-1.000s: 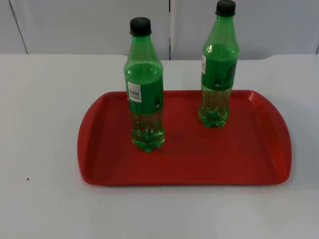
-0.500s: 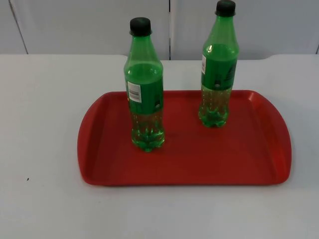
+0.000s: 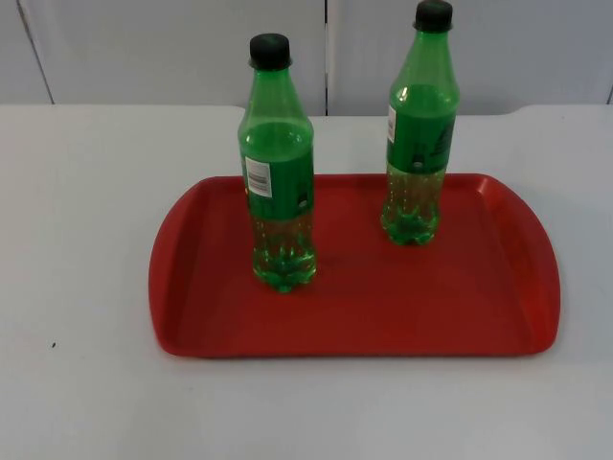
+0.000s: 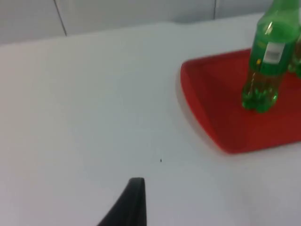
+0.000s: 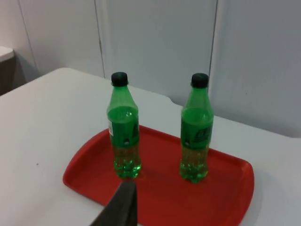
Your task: Place the bottle upright on the tray.
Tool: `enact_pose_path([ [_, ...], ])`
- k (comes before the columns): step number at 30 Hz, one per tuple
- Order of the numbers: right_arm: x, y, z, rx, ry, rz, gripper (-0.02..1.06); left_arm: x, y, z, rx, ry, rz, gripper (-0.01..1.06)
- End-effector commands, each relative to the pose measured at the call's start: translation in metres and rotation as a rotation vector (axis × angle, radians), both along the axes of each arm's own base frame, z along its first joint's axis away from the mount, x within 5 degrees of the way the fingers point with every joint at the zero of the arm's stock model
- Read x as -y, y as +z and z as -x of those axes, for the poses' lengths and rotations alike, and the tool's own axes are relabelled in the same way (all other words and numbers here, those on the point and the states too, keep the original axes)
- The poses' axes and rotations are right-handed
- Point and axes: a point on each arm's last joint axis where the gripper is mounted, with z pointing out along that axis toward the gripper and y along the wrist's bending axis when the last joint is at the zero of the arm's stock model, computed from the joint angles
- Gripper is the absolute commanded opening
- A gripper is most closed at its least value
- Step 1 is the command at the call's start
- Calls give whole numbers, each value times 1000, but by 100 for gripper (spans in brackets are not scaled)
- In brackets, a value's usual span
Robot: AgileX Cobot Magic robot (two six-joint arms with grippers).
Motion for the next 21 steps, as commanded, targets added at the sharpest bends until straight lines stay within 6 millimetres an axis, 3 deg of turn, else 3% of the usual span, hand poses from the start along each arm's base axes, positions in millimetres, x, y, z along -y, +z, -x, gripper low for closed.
enact_pose_path([
  [1,3,-4,5,-8,-9,14,105,-1,-4,-2,-7,16,3,105],
  [10,22,-17,27,-31,-129,26,105,-2,-4,-2,-7,25,7,105],
  [21,26,-38,22,-167,-190,90,105,-2,-5,-2,-8,30,10,105],
])
